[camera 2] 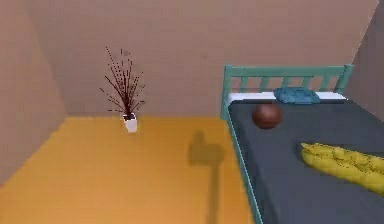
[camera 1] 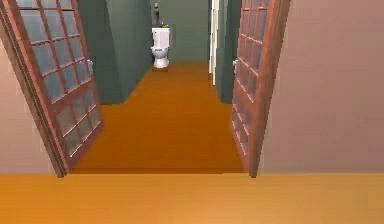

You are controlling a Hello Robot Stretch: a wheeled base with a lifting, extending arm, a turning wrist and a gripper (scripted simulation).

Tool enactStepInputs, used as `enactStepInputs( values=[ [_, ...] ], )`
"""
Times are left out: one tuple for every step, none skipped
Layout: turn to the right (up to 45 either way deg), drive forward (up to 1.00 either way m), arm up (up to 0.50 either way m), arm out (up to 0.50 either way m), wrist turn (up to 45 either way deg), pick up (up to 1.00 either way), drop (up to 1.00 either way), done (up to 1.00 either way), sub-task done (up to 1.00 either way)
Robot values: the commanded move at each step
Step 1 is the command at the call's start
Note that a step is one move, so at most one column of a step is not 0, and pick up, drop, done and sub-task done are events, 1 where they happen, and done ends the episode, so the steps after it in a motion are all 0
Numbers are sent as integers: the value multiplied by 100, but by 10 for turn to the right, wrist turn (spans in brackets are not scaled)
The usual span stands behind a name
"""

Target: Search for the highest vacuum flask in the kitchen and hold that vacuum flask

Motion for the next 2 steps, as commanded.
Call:
enactStepInputs(
  values=[
    [0,100,0,0,0,0,0,0,0],
    [0,100,0,0,0,0,0,0,0]
  ],
)
